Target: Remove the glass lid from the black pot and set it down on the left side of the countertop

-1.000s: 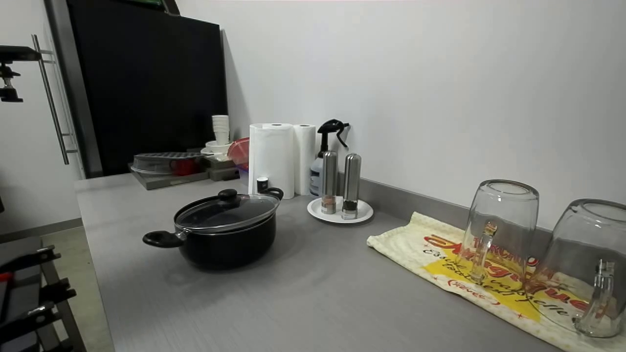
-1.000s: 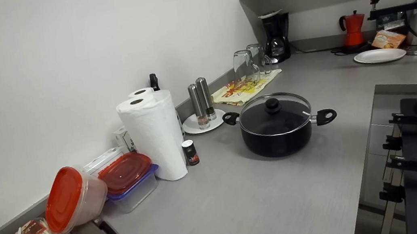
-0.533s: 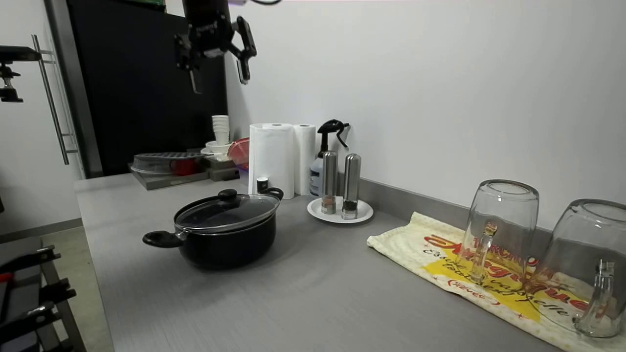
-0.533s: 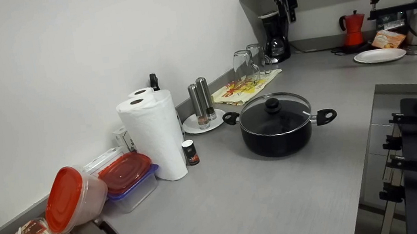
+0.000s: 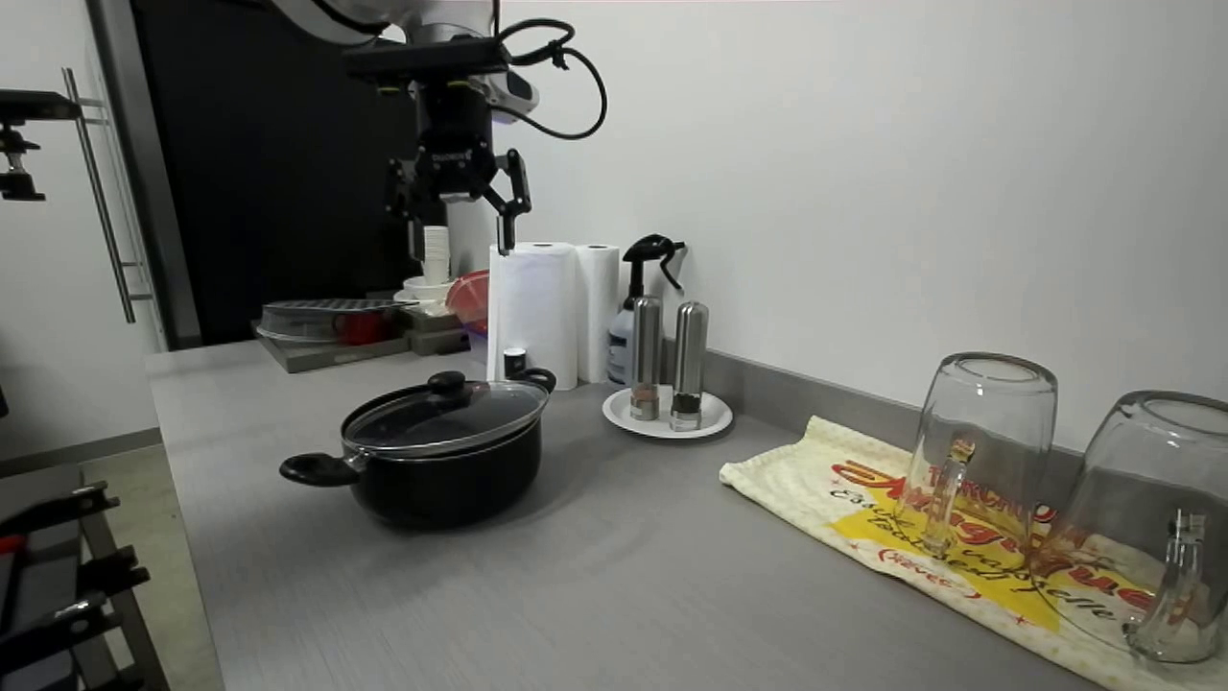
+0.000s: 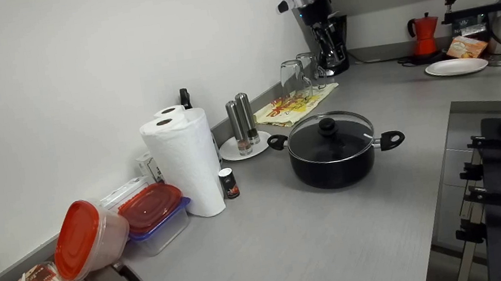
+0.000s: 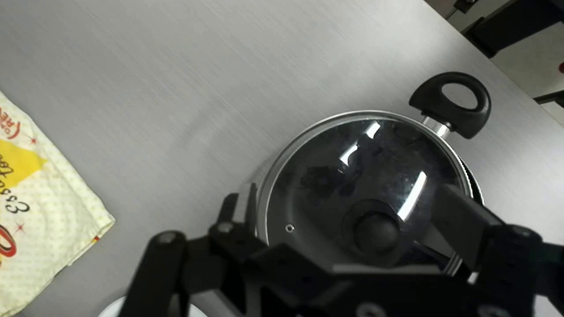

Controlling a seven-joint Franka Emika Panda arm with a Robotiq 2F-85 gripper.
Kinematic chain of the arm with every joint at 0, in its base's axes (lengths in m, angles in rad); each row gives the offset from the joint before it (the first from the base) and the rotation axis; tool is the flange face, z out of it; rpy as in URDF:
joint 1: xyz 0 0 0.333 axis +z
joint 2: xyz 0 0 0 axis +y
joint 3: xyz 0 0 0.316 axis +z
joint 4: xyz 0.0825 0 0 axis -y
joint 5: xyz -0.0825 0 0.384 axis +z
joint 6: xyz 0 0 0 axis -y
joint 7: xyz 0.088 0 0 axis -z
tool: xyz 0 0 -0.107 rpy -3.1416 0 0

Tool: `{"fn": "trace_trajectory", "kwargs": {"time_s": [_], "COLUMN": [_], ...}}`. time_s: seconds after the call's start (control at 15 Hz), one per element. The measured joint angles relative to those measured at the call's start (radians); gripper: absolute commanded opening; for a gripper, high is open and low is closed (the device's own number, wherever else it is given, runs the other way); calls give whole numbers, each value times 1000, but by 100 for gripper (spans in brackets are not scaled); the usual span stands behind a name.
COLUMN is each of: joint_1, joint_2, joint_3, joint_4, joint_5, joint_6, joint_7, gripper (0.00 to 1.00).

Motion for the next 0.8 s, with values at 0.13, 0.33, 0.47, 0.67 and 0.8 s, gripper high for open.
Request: {"fn": "trace_trajectory", "kwargs": {"time_s": [0.13,0.33,0.47,0.67,0.8], "joint_1": [1,1,3,10,15], "joint_2": [19,66,115,198,251], "joint_3": [26,58,80,110,124], "joint_4": [31,71,93,129,156], "joint_5": [35,76,81,81,81], "joint_6": [-8,-16,-16,-18,-25], "joint_7": [-5,-5,-4,-1,1], "gripper": [100,100,100,100,100]}}
